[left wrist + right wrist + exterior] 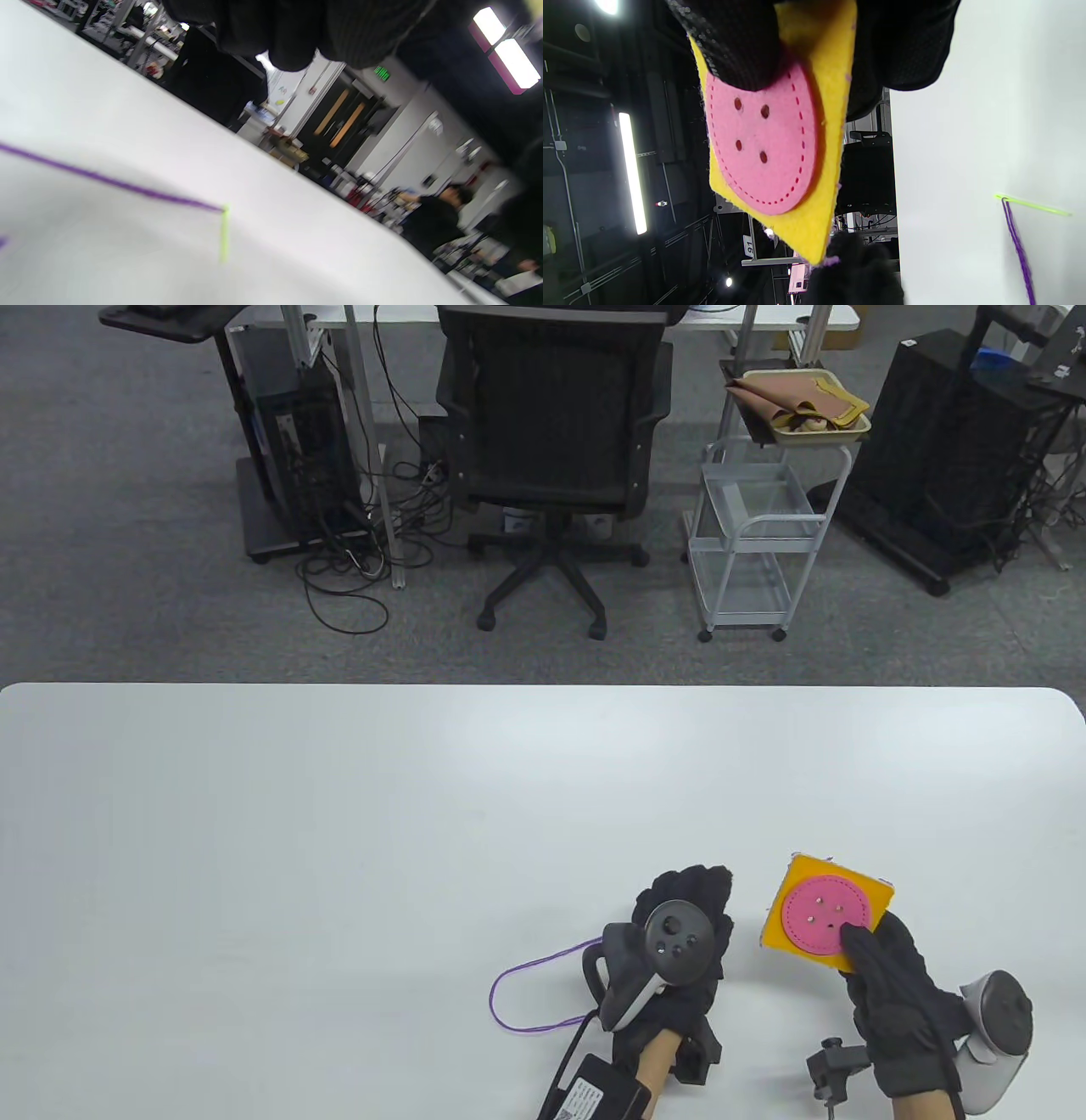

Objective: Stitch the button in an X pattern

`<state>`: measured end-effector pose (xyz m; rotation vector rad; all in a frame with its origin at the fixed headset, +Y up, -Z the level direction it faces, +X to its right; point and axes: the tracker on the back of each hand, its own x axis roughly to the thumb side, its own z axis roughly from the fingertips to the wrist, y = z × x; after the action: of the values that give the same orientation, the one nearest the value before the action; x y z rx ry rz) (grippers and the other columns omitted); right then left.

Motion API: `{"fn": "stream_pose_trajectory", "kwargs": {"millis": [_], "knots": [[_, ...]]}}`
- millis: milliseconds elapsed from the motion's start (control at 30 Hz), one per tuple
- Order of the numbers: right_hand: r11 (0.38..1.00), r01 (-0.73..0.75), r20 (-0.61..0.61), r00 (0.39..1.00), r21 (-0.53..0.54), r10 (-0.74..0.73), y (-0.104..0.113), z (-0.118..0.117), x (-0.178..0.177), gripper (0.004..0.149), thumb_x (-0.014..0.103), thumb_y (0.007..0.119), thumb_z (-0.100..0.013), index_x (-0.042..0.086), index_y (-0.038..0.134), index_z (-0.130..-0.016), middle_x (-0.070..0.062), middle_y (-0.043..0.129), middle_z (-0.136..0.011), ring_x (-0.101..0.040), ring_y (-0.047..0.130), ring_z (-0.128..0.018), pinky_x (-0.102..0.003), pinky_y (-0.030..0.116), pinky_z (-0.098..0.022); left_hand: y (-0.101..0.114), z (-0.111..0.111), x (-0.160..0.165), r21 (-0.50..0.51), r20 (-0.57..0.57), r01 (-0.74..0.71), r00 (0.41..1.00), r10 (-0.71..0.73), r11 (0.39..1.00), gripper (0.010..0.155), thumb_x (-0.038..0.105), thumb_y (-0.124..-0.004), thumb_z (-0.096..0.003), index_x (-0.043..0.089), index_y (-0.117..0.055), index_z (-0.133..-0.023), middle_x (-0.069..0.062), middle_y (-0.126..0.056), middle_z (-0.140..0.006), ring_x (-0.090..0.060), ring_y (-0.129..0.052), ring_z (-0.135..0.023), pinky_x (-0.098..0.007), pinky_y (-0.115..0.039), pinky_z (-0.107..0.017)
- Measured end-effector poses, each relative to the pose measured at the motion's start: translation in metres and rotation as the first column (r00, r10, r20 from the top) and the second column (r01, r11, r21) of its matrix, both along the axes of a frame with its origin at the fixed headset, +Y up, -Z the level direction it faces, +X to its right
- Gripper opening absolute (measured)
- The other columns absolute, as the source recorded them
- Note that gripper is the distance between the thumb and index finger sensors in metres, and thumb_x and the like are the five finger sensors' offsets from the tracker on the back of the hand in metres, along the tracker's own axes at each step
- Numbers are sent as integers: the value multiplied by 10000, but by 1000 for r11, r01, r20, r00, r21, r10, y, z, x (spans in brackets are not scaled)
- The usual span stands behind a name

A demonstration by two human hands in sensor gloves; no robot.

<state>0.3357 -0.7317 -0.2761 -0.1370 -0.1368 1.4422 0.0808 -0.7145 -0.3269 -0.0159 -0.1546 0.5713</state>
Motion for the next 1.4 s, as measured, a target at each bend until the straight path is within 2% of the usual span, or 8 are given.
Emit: {"fn": "stream_pose_trajectory", "kwargs": {"millis": [100, 233, 433, 633, 867, 1167, 1400], "knots": [[1000, 9, 9, 1000, -16, -8, -1, 0, 3, 407, 332, 721, -530, 258, 640, -922, -3, 827, -853, -200, 832, -789, -474, 662, -746, -19, -18, 6, -102, -43, 58, 997, -63, 993, 535, 380, -754, -534, 376, -630, -1054, 38, -618, -1160, -282, -583, -1115, -522, -448, -835], [999, 20, 13, 1000, -34, -20, -2, 0, 6, 408, 332, 719, -531, 256, 638, -924, -4, 825, -855, -201, 830, -792, -477, 662, -745, -39, -37, 10, -191, -89, 123, 986, -142, 974, 518, 381, -755, -533, 365, -656, -1041, 22, -608, -1158, -296, -562, -1114, -536, -418, -831], [999, 14, 13, 1000, -52, -13, -2, 0, 5, 409, 330, 719, -530, 253, 639, -924, -8, 825, -855, -204, 831, -790, -479, 662, -743, -53, -50, 13, -304, -118, 153, 973, -196, 940, 518, 382, -757, -534, 366, -658, -1043, -1, -543, -1180, -320, -495, -1128, -548, -358, -833], [998, 17, 14, 1000, -61, -16, -2, 0, 5, 408, 328, 719, -531, 248, 640, -923, -12, 827, -852, -209, 832, -788, -484, 663, -738, -64, -56, 18, -360, -112, 164, 970, -217, 918, 516, 378, -764, -532, 354, -673, -1040, -28, -491, -1191, -343, -444, -1128, -559, -317, -828], [997, 26, 13, 1000, -68, -25, -1, 1, 5, 410, 328, 719, -530, 245, 640, -924, -15, 828, -851, -210, 833, -786, -487, 665, -735, -68, -57, 23, -379, -116, 217, 953, -278, 900, 503, 385, -780, -527, 382, -637, -1009, -23, -405, -1194, -338, -382, -1128, -558, -276, -826], [997, 26, 11, 1000, -69, -25, -1, 0, 6, 410, 327, 719, -530, 241, 642, -923, -15, 829, -849, -212, 835, -784, -489, 667, -732, -67, -57, 22, -371, -128, 248, 941, -314, 895, 360, 387, -787, -516, 364, -733, -871, -33, -447, -1163, -343, -425, -1099, -569, -292, -816], [997, 28, 12, 1000, -70, -27, -2, 0, 6, 410, 327, 719, -530, 241, 642, -923, -16, 829, -849, -212, 835, -783, -490, 668, -731, -67, -56, 22, -368, -80, 273, 943, -322, 889, 366, 370, -740, -528, 286, -697, -882, -19, -452, -1136, -329, -426, -1082, -573, -292, -807]]}}
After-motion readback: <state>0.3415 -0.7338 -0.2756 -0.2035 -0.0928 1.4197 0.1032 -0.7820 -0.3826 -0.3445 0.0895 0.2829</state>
